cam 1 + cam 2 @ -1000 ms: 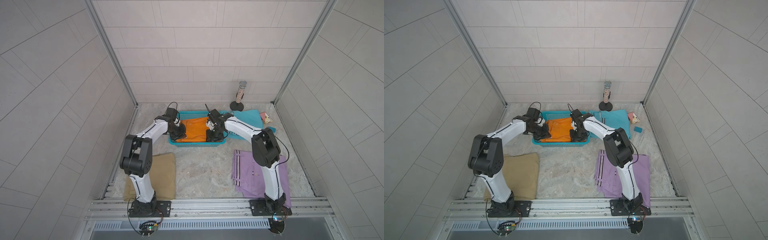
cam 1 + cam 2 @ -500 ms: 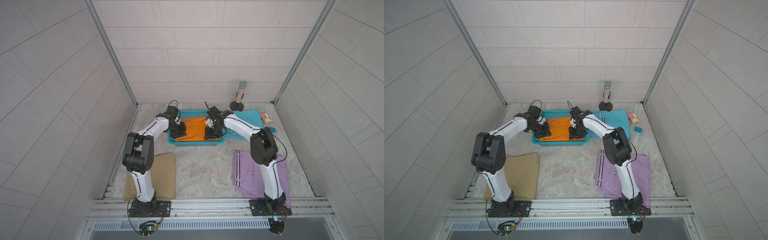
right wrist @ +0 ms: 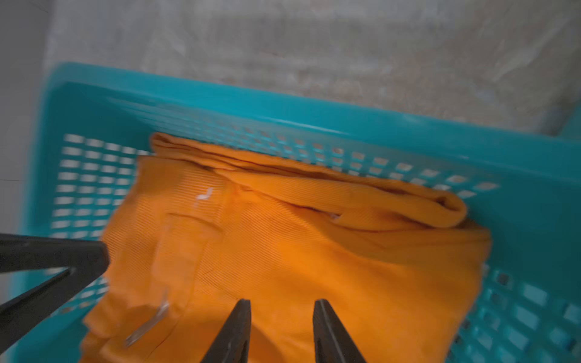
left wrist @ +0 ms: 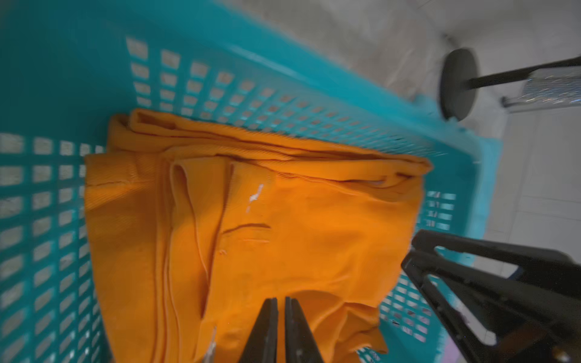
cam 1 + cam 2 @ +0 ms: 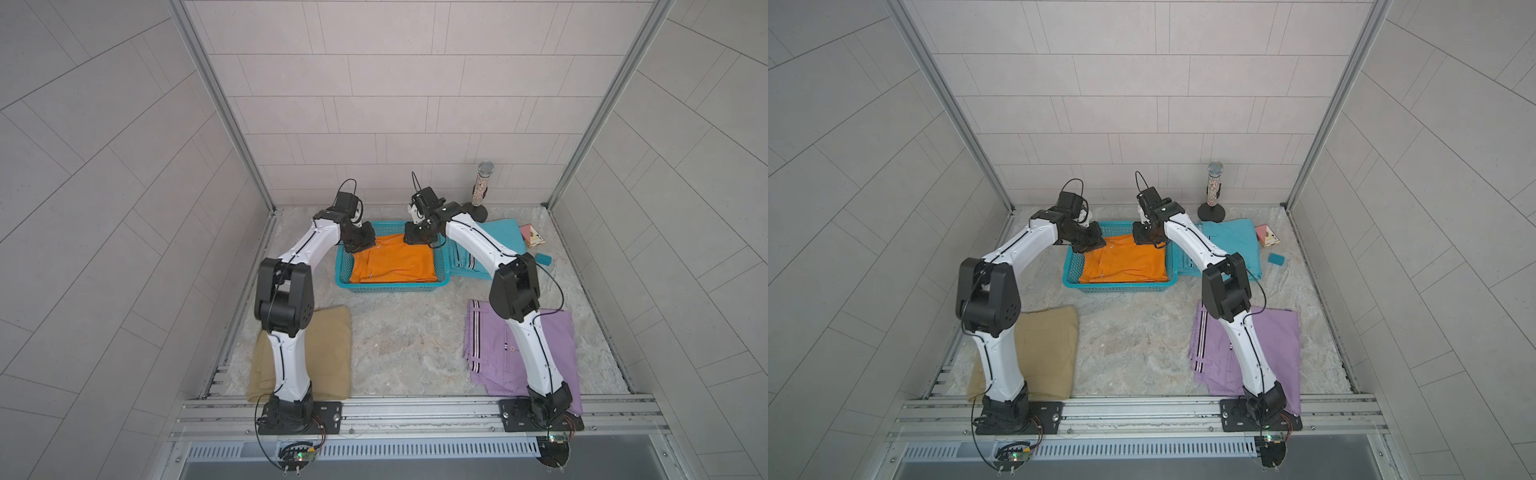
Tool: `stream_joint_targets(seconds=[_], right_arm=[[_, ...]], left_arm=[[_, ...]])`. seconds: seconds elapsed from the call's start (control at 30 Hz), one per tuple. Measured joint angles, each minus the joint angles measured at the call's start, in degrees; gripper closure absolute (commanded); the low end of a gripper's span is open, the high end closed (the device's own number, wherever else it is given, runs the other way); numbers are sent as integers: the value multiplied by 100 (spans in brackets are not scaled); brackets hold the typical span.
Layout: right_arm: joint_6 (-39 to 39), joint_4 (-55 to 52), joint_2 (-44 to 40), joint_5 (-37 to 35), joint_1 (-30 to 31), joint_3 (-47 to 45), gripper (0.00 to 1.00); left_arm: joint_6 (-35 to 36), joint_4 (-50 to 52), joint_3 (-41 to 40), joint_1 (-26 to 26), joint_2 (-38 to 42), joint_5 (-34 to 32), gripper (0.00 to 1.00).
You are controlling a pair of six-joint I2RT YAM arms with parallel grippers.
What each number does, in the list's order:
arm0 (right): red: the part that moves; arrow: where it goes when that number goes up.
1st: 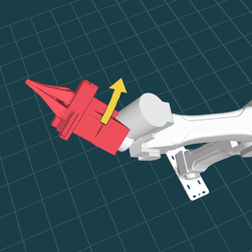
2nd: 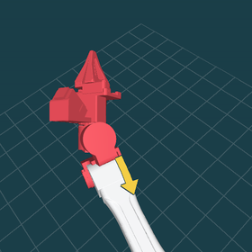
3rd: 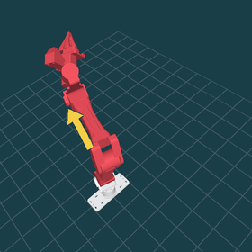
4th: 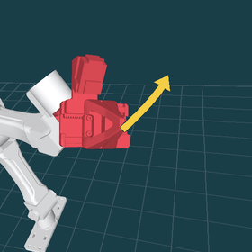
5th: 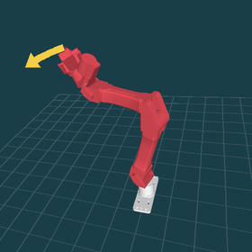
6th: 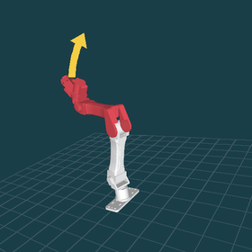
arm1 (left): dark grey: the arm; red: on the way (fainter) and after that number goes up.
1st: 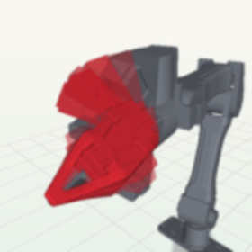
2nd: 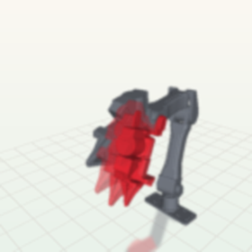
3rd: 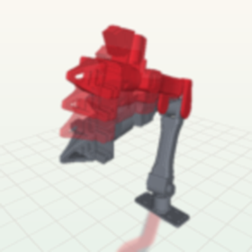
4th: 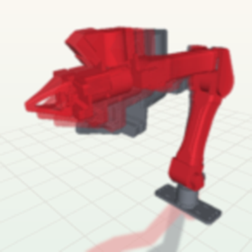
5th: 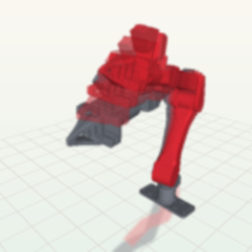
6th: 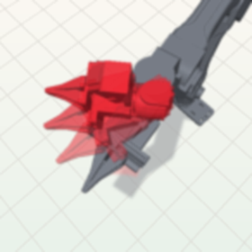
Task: Put the folded long pants in the basket
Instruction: Place the long pant in the basket.
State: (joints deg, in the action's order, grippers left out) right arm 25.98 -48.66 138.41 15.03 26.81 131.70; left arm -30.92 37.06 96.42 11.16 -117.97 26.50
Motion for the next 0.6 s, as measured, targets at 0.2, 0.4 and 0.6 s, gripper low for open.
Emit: stream_joint_targets(seconds=[0.2, 0.4, 0.6], right_arm=[[-15, -264, 557, -260, -133, 363, 62], [-17, -579, 317, -210, -192, 345, 57], [33, -264, -1602, -33, 87, -1158, 47]], left_arm=[[20, 92, 11, -55, -595, 79, 62], [24, 306, 4, -55, 42, 76, 36], [122, 535, -157, -79, 2033, 26, 19]])
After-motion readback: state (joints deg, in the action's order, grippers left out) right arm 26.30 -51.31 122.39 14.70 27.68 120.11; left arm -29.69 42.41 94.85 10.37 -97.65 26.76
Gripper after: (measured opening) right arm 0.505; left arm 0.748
